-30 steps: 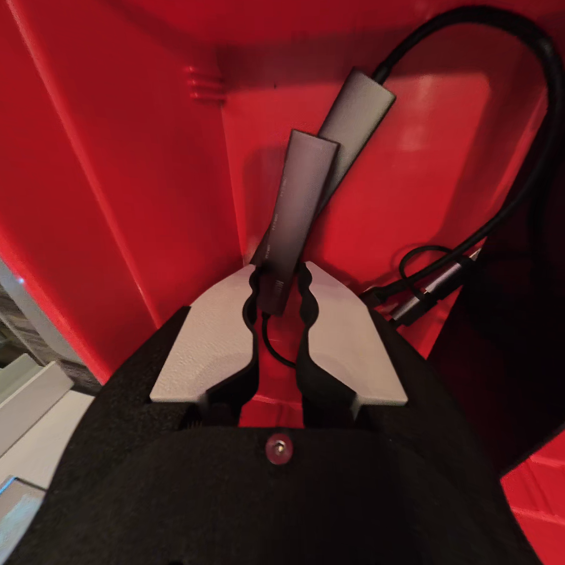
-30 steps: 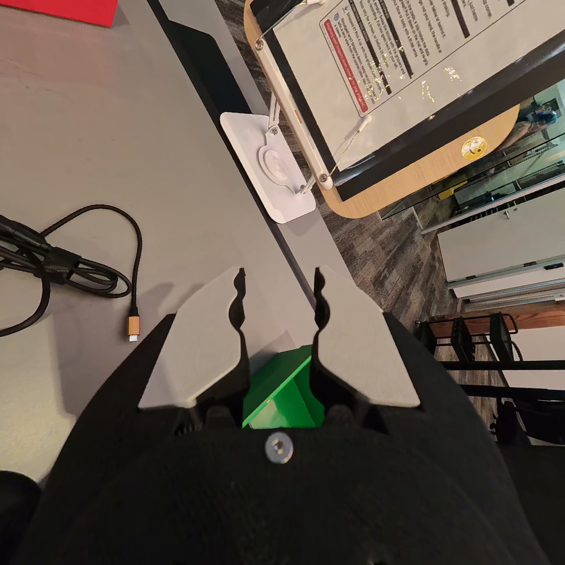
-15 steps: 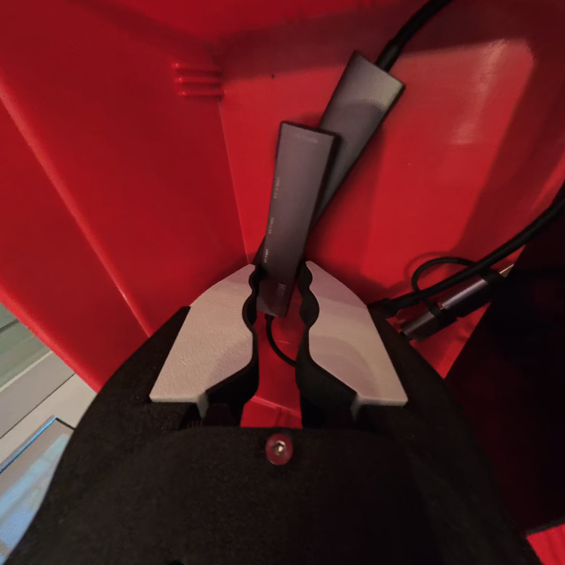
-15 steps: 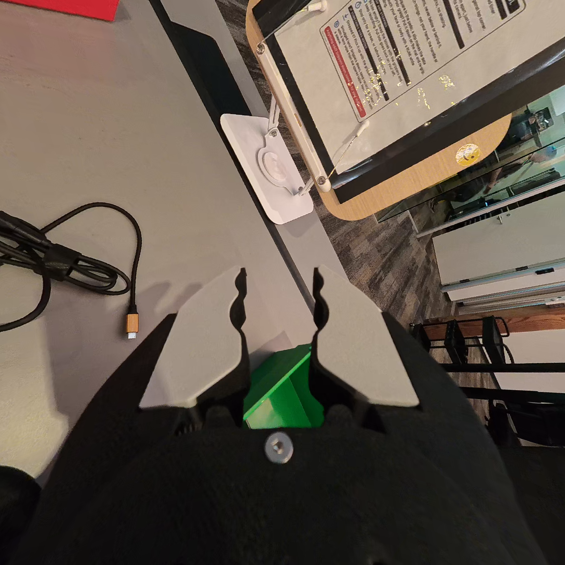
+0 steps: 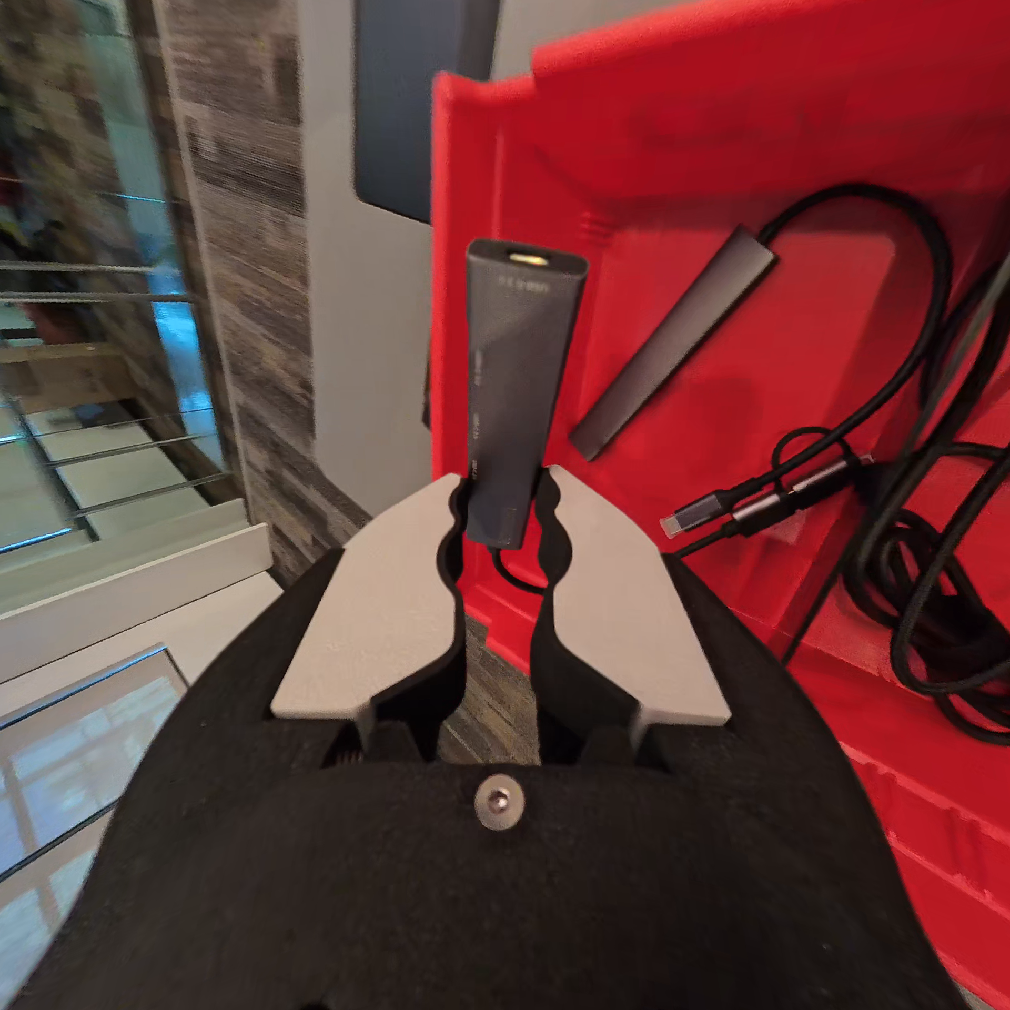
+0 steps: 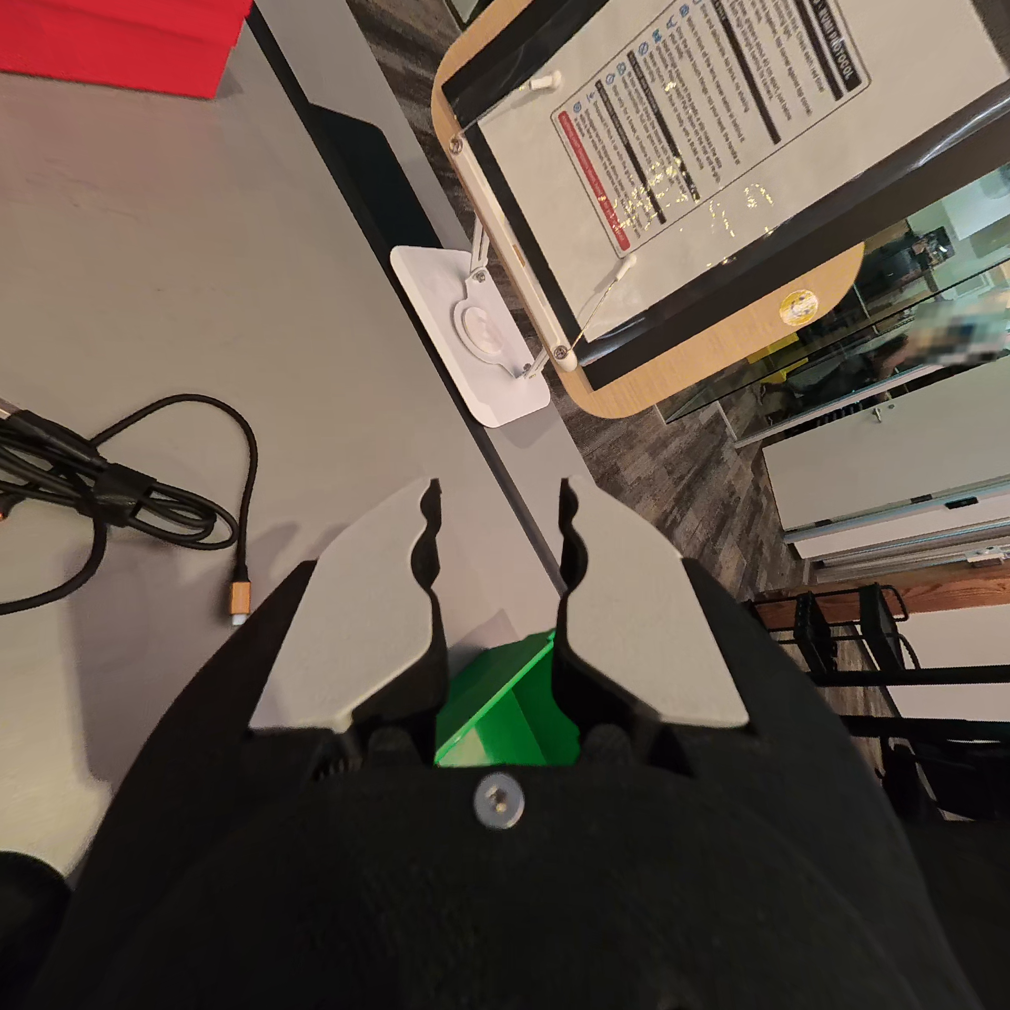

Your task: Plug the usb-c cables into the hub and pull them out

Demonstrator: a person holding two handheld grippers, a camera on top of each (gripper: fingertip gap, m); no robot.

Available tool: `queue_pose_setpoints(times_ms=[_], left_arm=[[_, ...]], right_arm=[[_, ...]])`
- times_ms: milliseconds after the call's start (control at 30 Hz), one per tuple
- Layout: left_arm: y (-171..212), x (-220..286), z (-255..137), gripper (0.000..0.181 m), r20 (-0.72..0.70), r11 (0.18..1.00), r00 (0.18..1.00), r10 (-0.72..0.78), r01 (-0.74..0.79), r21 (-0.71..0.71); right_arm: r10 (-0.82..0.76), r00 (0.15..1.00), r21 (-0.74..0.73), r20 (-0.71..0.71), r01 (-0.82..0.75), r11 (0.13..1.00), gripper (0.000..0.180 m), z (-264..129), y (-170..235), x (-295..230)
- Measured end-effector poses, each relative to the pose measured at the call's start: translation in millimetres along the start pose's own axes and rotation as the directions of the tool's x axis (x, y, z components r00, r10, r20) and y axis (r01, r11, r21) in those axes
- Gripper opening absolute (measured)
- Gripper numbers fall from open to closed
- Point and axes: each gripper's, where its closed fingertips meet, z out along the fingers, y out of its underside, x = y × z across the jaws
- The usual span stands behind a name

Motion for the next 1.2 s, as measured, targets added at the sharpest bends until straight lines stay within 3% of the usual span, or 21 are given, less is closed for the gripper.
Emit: queue_pose_setpoints(times_ms=[33,267,533,767,1000,1200], left_arm=[[-3,-4,-8,0.023,0.033,1.000,0.999,-0.009,0.009,0.014],[-18,-33,-75,0.023,0.336,0.998,0.942,-0.009,-0.012,0.060],[-42,-49,-152,0.023,0.471,0.987,0.878,-0.088,0.014,0.160],[-148,-4,-208,0.023,0.394,0.904,0.917,-0.058,-0.120,0.411],[-240,92,-189,0.023,0.269,0.833,0.952,0.149,-0.268,0.485],[-257,143,-119,0.023,0.031,0.881,0.950,0.310,-0.299,0.365]], right_arm=[[0.002,1.000,0.011,0.001,-0.002,1.000,0.042,-1,-2,0],[0.000,1.000,0.058,0.020,-0.001,0.998,0.043,3,-16,-7],[0.009,0.998,0.145,0.068,-0.019,0.989,0.043,16,-40,-22],[-0.011,0.990,0.170,0.141,-0.013,0.985,0.043,11,-42,-35],[0.002,0.981,0.201,0.192,-0.041,0.979,0.043,-1,-33,-34],[0.043,0.981,0.163,0.187,-0.074,0.984,0.043,-2,-12,-23]])
